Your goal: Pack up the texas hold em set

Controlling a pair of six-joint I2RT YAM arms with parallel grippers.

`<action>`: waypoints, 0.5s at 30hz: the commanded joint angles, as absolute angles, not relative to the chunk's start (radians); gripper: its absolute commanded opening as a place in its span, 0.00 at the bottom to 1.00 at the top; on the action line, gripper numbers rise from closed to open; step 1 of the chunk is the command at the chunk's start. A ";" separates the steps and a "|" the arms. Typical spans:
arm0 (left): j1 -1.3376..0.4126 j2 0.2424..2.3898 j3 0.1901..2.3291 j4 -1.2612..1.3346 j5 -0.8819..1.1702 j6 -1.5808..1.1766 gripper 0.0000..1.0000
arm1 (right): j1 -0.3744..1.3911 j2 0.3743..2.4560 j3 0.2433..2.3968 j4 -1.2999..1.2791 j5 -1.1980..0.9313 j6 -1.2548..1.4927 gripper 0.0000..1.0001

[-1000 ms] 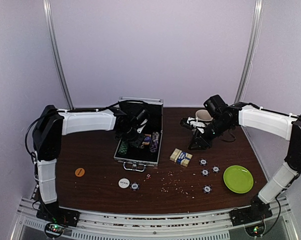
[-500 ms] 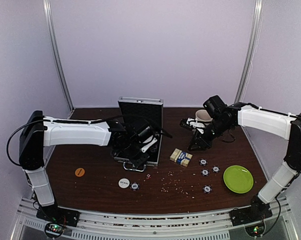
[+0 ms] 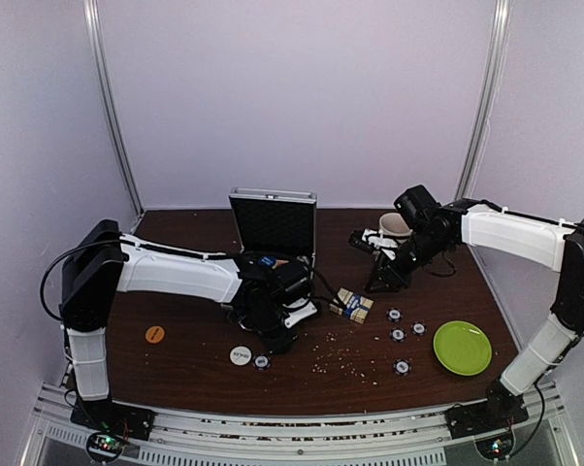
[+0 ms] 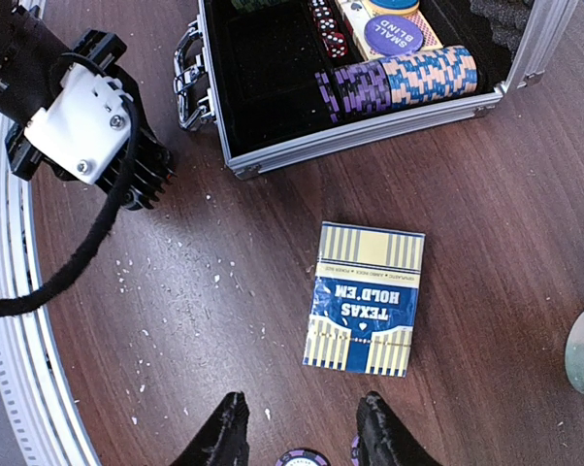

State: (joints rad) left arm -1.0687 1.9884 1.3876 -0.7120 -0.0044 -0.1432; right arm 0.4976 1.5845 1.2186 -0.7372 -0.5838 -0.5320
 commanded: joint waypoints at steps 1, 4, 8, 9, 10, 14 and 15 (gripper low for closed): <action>-1.068 2.012 1.448 -0.722 -0.020 -0.137 0.34 | 0.494 1.587 1.240 -0.745 -0.592 -0.541 0.39; -1.068 2.030 1.457 -0.725 -0.024 -0.140 0.33 | 0.494 1.587 1.238 -0.746 -0.591 -0.542 0.39; -1.068 2.044 1.469 -0.723 -0.019 -0.140 0.31 | 0.494 1.588 1.238 -0.745 -0.591 -0.541 0.39; -1.068 2.047 1.473 -0.724 -0.023 -0.138 0.31 | 0.494 1.588 1.238 -0.745 -0.591 -0.541 0.39; -1.068 2.048 1.476 -0.723 -0.024 -0.136 0.30 | 0.494 1.588 1.239 -0.746 -0.591 -0.541 0.39; -1.068 2.058 1.486 -0.726 -0.026 -0.132 0.27 | 0.494 1.592 1.238 -0.746 -0.590 -0.542 0.39; -1.068 2.060 1.486 -0.725 -0.027 -0.131 0.27 | 0.494 1.592 1.238 -0.746 -0.589 -0.542 0.39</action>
State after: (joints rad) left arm -1.0687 2.0373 1.4555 -0.7273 -0.0189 -0.1432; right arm 0.4976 1.5845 1.2182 -0.7376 -0.5838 -0.5323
